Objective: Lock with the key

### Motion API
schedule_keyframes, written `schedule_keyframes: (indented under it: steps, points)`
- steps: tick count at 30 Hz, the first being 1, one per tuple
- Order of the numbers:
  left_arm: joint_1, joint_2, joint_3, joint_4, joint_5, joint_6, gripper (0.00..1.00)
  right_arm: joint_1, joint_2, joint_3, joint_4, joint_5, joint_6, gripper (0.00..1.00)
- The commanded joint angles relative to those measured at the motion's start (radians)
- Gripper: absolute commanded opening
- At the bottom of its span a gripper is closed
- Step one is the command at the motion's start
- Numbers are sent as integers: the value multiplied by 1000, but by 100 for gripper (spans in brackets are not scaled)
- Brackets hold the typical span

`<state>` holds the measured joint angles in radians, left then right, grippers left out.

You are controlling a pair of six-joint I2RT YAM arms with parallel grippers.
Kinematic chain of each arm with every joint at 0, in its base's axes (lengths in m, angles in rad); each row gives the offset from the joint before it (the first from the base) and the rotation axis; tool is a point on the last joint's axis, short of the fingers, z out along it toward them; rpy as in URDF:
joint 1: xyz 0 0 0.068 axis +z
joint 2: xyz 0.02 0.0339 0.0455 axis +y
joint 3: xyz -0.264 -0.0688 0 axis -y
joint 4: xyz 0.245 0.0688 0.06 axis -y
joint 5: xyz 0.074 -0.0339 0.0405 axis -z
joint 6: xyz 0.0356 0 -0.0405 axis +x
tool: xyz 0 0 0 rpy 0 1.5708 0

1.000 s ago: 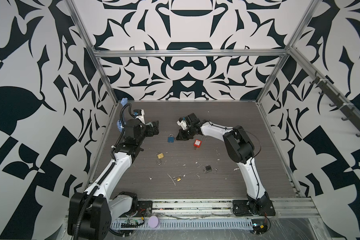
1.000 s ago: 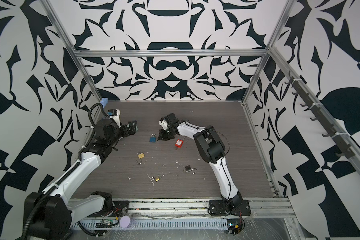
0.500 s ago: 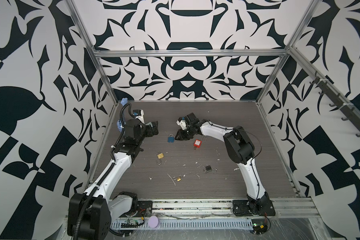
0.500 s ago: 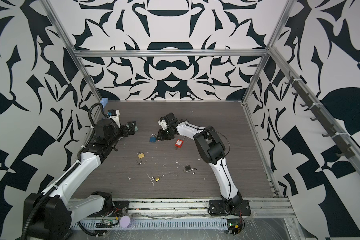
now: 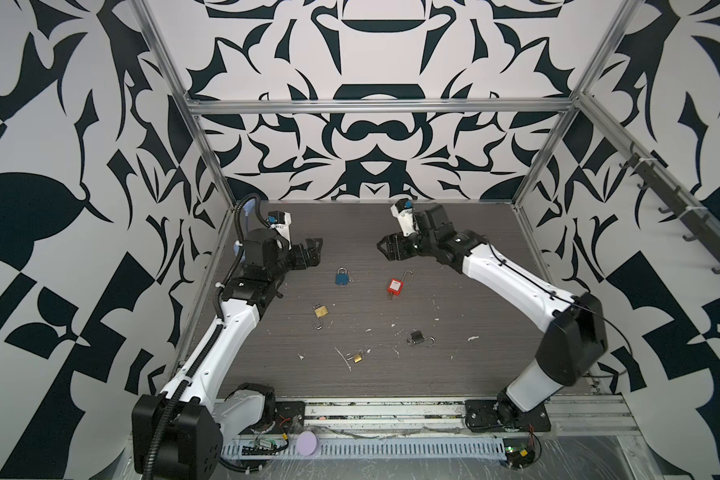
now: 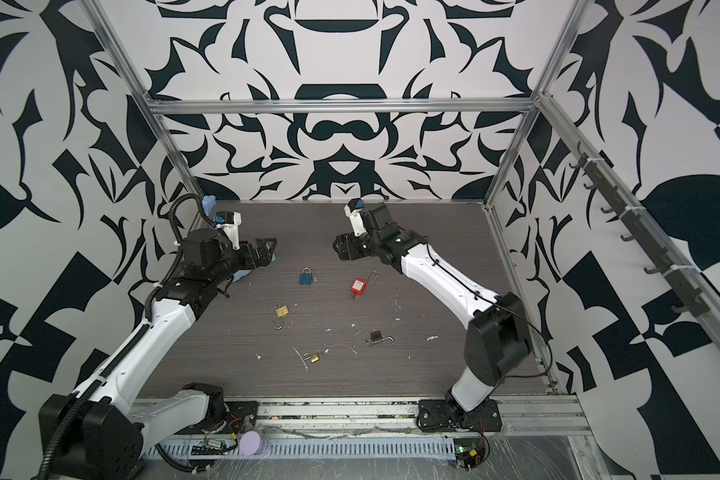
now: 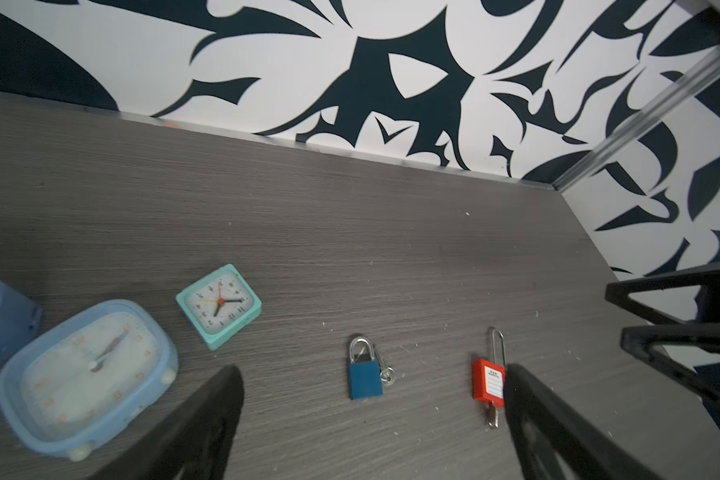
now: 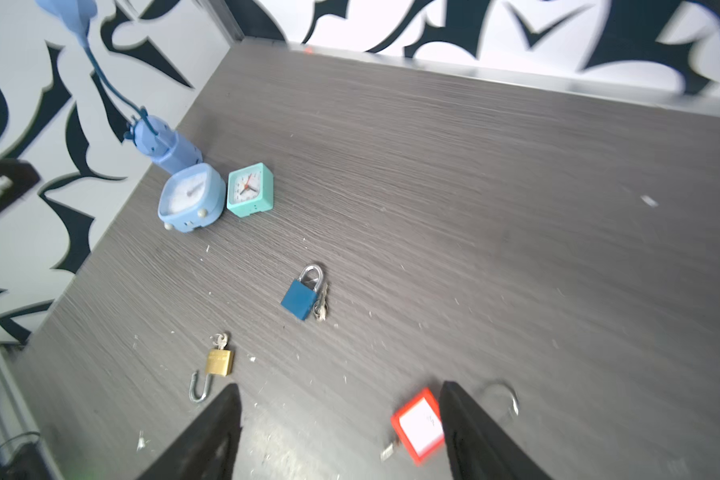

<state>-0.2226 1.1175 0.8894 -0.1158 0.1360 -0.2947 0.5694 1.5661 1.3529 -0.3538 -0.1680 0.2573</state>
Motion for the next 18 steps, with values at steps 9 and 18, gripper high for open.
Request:
schedule_keyframes:
  steps: [9,18]
  points:
    - [-333,40,74,-174,-201,-28,99,-18,-457,-458,-5,140,96,100]
    - [-585,357,180,-275,-352,-200,98,-21,-744,-747,17,253,272,99]
